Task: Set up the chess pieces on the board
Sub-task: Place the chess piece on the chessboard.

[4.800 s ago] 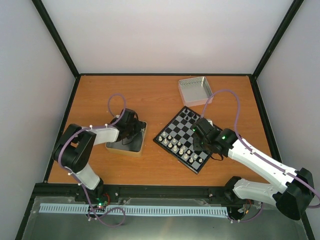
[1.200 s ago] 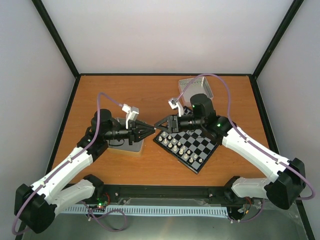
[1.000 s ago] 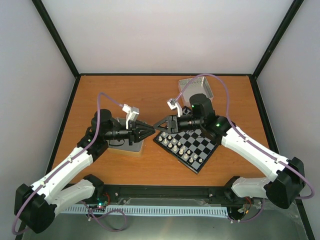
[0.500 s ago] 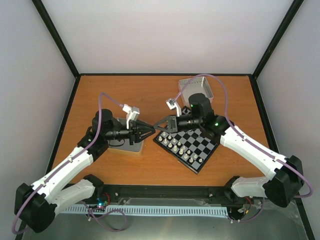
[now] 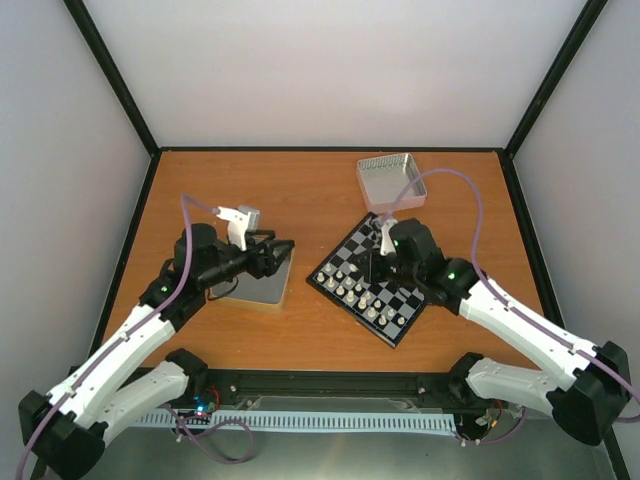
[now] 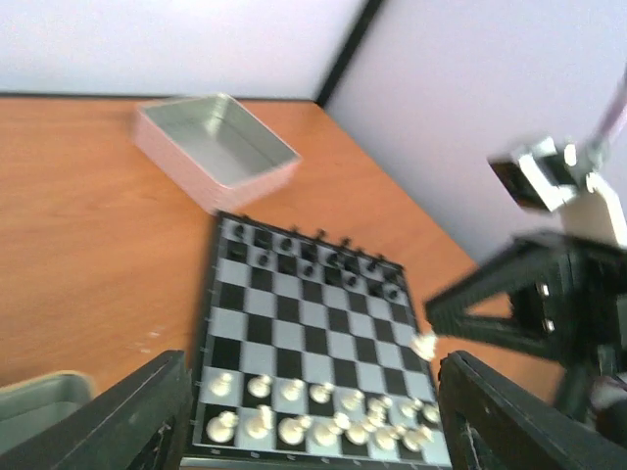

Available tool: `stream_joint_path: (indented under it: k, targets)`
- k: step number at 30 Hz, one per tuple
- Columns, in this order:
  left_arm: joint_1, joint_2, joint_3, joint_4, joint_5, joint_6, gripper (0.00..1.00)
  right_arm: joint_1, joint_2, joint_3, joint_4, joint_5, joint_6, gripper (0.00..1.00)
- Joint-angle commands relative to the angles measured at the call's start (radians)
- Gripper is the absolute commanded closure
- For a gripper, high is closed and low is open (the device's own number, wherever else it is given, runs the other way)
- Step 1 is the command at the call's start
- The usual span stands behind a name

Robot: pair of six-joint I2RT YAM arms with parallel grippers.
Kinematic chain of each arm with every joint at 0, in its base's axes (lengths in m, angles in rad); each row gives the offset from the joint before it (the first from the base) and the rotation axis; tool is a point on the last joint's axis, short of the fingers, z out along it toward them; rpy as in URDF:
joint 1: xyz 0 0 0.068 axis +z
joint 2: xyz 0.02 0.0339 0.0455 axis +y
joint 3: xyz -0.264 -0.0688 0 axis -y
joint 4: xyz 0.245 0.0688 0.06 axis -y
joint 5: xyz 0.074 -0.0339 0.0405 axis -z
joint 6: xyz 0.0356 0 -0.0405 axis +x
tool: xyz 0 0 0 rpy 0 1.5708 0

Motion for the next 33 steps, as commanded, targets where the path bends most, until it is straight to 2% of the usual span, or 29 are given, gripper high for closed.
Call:
stream_joint_path:
  k: [1, 4, 9, 13, 22, 33]
  targets:
    - [-0.005, -0.085, 0.075, -0.143, -0.317, 0.036, 0.28, 0.025, -0.080, -0.098, -0.130, 0.378, -0.050, 0.97]
    - [-0.005, -0.153, 0.076, -0.172, -0.418, 0.054, 0.23, 0.037, -0.141, -0.140, -0.212, 0.473, -0.016, 0.97]
    - [-0.005, -0.223, 0.052, -0.159, -0.503, 0.056, 0.17, 0.048, -0.232, -0.200, -0.322, 0.480, 0.051, 0.97]
    - [-0.004, -0.235, 0.042, -0.141, -0.514, 0.057, 0.15, 0.086, -0.265, -0.218, -0.376, 0.479, 0.110, 0.97]
    - [-0.005, -0.190, 0.048, -0.145, -0.511, 0.057, 0.15, 0.203, -0.225, -0.247, -0.471, 0.549, 0.306, 0.97]
    - [-0.005, -0.186, 0.044, -0.142, -0.511, 0.056, 0.14, 0.237, -0.189, -0.333, -0.394, 0.500, 0.332, 0.97]
